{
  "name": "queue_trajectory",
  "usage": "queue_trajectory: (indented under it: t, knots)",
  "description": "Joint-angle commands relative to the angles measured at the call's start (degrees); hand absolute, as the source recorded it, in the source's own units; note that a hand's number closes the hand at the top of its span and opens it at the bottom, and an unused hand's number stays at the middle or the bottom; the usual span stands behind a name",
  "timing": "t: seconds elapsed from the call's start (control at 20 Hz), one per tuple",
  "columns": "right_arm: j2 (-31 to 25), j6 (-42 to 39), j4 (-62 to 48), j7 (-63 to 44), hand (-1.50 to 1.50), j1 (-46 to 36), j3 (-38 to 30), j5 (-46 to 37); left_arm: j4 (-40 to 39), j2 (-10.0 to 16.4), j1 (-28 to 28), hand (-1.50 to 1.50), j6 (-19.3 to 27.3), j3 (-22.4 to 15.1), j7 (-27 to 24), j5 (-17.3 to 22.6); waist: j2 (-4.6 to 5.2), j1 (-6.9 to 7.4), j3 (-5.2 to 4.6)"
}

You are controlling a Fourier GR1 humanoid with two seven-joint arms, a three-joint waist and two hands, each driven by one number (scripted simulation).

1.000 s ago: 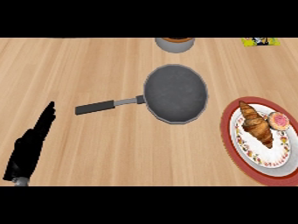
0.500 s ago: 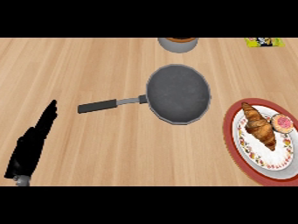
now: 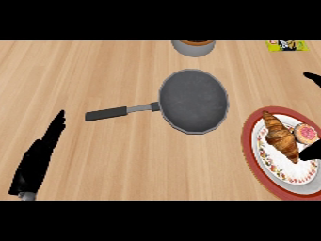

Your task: Pick the croissant from the plate and place it in the pan

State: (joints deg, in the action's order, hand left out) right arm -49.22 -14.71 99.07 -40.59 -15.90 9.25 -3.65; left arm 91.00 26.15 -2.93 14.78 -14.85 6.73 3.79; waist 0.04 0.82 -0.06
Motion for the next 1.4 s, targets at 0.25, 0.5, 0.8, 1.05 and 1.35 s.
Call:
queue_trajectory:
  t: [0.25,0.5,0.8,1.05,1.35]
  knots:
    - [4.9,-11.3,-4.1,-11.9,-1.5,-9.7,6.8,-3.4,-2.5,-0.9,3.1,0.0,-2.4,3.3,1.5,-0.2,0.09,-0.23,0.01]
    - [7.5,-14.0,-2.8,-17.7,-1.5,-7.5,8.6,-4.6,-0.9,-2.6,-1.0,0.0,-1.8,2.4,-0.2,-2.3,-0.08,-0.61,0.02]
    - [9.9,-16.8,-5.8,-17.6,-1.5,-8.8,8.9,-5.0,-1.8,-2.2,-0.7,0.0,-4.5,5.4,-1.2,-1.6,-0.08,-0.62,0.03]
    - [11.0,-17.2,-10.2,-17.8,-1.5,-9.2,9.5,-9.4,-1.2,-3.6,-0.9,0.0,-4.1,4.9,0.2,-3.3,-0.07,-0.63,0.04]
    - [13.0,-18.3,-13.9,-17.2,-1.5,-9.8,9.4,-12.7,4.0,-4.4,-1.4,0.0,-4.2,4.6,3.5,-5.1,-0.11,-0.48,0.06]
